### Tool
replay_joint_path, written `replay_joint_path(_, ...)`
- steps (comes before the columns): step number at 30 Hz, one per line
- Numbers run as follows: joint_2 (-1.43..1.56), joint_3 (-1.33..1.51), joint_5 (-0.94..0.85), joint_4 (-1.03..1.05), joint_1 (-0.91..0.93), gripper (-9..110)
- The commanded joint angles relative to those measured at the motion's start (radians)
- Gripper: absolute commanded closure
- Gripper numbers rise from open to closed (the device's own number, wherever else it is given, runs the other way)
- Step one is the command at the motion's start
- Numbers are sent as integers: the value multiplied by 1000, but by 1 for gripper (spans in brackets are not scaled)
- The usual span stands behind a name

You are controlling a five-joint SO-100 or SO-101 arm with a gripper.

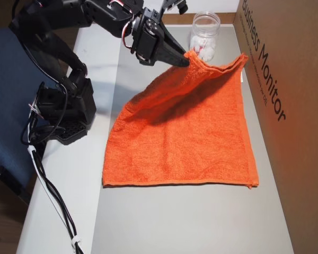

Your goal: Fold the blanket.

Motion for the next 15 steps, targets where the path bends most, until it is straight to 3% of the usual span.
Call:
replay_joint_path(1, -34, -81, 6, -18, 9, 102)
replay_joint_path(15, -325, -299, 23, -57, 86, 102)
